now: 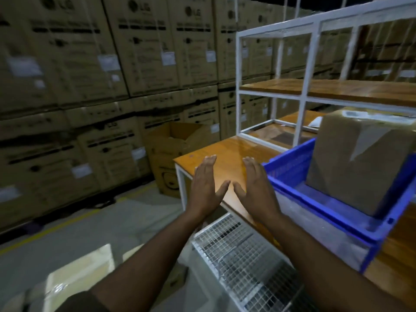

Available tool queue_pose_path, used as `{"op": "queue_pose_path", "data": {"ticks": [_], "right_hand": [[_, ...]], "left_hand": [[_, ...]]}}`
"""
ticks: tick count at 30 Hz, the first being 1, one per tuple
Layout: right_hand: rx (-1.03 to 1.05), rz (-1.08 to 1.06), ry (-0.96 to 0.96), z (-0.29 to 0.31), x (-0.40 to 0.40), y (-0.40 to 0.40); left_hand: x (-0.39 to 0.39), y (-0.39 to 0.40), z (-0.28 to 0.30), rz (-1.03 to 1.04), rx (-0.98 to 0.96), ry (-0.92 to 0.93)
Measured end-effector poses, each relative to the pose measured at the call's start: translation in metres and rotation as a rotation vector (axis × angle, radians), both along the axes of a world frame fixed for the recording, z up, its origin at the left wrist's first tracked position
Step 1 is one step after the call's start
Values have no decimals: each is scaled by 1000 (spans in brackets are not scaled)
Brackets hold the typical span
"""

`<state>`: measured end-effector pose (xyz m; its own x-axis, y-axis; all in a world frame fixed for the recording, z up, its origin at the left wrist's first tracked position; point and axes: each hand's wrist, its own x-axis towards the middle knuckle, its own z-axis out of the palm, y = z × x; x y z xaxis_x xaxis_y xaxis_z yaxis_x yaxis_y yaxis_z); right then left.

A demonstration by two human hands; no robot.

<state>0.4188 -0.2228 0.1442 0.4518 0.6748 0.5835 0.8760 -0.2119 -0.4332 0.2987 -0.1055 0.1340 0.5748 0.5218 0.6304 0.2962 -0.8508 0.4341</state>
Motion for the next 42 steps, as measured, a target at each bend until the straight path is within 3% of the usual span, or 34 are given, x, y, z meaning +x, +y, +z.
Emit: {"op": "queue_pose_path", "data": {"ticks": [13,22,32,42], "right_hand": [[-193,324,81,-54,-174,103],[-312,393,116,-100,-277,158],[-460,470,177,-157,-313,227],[-600,534,301,-236,-253,348]], "left_hand": [[-218,58,-70,327,-225,88],[-334,96,-121,476,-372,134],[-367,141,-172,585,-560,186],[-308,248,-243,628,-793,250]]}}
